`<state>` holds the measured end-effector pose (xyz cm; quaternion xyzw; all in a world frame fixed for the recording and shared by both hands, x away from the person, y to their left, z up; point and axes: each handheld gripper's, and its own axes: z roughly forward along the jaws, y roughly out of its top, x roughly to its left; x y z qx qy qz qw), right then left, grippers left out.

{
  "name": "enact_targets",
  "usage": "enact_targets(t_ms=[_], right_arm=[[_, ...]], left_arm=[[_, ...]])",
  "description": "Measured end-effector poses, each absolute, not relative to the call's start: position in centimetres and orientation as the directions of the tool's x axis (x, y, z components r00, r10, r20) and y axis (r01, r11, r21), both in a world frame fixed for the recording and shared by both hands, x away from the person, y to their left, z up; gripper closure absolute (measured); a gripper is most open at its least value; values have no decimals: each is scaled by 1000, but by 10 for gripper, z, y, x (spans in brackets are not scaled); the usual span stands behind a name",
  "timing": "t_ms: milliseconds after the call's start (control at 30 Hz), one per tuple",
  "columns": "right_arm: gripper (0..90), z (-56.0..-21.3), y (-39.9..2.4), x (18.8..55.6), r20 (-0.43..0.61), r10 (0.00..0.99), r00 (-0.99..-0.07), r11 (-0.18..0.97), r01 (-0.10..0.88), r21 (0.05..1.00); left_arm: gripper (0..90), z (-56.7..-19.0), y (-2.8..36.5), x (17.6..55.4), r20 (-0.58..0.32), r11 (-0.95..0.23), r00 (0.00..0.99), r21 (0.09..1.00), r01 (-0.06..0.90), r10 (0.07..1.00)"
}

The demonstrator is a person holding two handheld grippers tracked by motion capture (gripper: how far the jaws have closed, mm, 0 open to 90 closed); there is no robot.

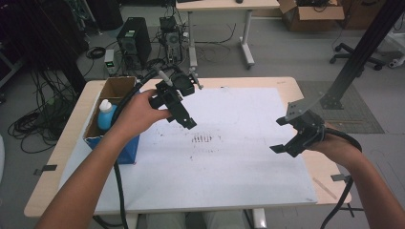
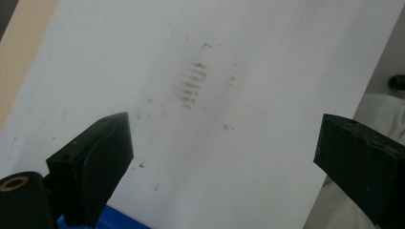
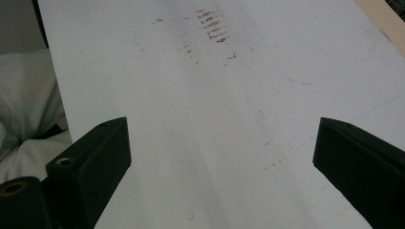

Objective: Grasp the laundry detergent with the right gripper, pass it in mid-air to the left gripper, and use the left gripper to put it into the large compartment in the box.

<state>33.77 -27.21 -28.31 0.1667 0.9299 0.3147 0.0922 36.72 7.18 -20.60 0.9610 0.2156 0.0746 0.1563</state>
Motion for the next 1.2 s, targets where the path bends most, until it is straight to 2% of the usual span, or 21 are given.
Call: enact_targets(t_ms=[267, 1200], right_arm=[[52, -287, -271, 340, -63, 378, -923, 744, 263, 614], [53, -290, -267, 337, -63, 369, -927, 751, 258, 608]], left_arm=[[64, -210, 62, 361, 77, -881, 918, 323, 347, 390], [65, -214, 62, 363, 64, -871, 913, 332, 362, 404]])
